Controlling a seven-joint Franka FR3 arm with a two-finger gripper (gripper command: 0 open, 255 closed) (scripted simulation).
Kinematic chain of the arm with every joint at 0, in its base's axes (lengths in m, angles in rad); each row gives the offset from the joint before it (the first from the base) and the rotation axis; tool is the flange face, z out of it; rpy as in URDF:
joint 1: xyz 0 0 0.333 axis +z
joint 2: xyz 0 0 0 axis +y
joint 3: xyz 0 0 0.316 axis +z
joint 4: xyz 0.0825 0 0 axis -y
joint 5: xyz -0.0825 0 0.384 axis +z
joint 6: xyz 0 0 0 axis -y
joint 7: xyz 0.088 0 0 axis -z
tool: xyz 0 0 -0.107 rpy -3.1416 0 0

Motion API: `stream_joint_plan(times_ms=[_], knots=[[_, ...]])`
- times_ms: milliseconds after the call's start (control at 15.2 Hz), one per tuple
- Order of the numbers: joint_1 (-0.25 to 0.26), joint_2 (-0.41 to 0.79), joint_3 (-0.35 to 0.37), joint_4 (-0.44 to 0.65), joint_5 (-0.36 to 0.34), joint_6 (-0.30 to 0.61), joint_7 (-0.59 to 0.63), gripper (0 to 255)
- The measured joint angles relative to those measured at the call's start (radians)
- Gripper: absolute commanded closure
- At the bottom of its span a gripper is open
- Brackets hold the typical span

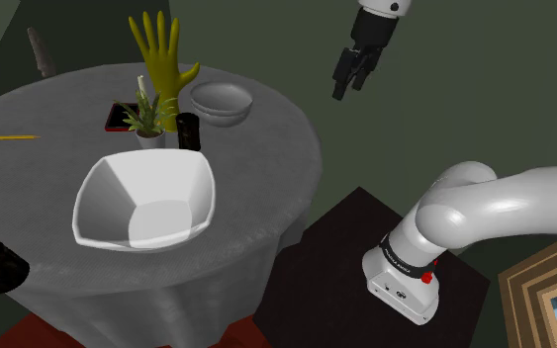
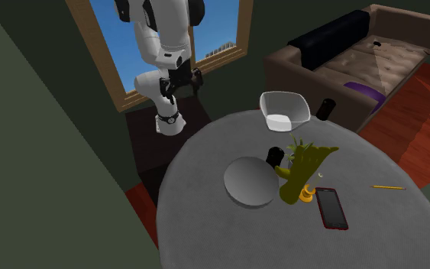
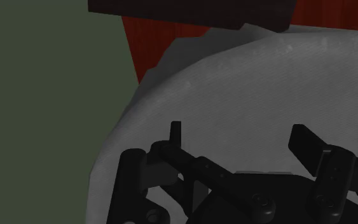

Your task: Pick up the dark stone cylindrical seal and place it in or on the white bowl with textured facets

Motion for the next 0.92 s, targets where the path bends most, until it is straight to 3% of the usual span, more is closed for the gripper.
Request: stream_joint_plan(times_ms=[396, 924], knots=[[0.013, 0.105, 0.062, 0.019, 0.036, 0.086, 0.069, 0], [0.027, 0.365, 0.187, 0.143, 0.066, 0.229, 0.219, 0]])
